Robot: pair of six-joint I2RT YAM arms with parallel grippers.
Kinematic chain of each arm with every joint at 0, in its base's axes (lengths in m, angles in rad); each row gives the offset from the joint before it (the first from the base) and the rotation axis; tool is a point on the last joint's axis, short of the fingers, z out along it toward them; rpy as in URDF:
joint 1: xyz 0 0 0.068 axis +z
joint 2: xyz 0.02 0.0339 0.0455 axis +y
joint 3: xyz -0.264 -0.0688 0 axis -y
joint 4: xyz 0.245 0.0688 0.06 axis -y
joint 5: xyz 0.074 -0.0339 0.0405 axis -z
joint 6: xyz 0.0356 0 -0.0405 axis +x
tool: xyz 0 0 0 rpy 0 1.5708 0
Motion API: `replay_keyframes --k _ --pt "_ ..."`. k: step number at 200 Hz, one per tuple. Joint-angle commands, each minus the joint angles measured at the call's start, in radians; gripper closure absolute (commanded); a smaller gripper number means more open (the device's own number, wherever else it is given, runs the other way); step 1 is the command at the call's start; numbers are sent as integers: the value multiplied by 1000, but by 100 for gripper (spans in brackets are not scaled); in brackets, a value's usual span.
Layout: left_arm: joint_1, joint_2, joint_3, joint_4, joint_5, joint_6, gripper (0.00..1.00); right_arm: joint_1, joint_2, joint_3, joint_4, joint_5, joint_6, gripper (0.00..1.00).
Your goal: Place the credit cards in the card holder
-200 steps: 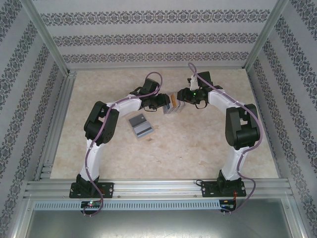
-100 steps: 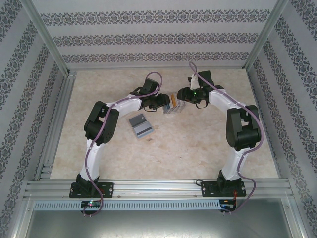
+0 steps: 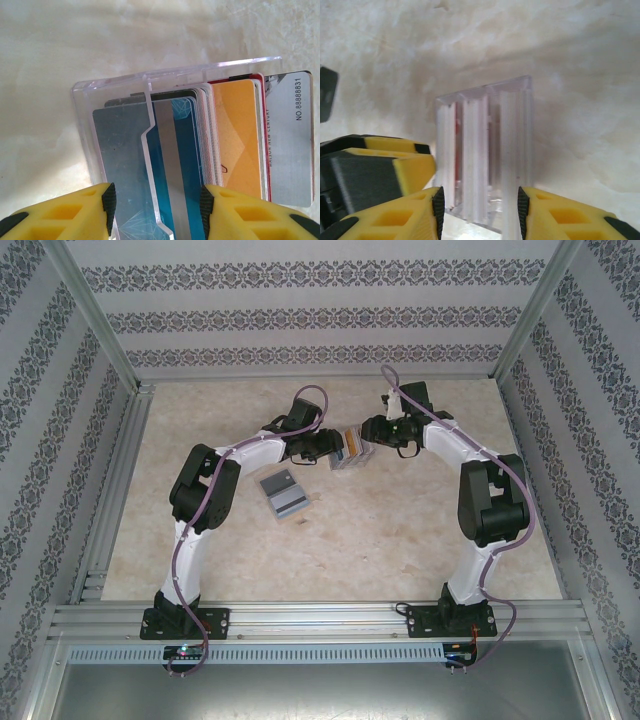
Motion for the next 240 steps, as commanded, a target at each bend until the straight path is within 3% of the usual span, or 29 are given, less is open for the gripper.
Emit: replay_keyframes --k 1,72,149,240 --pt "-11 -9 -2 0 8 3 50 6 -6 17 -44 105 -43 54" --pt "-13 -24 -33 21 11 -8 50 44 103 123 -91 21 -46 54" --pt "-13 -30 -45 36 21 -11 50 85 145 184 -162 37 -73 54" --pt "-13 -33 -45 38 28 -10 49 89 57 155 -139 8 -52 55"
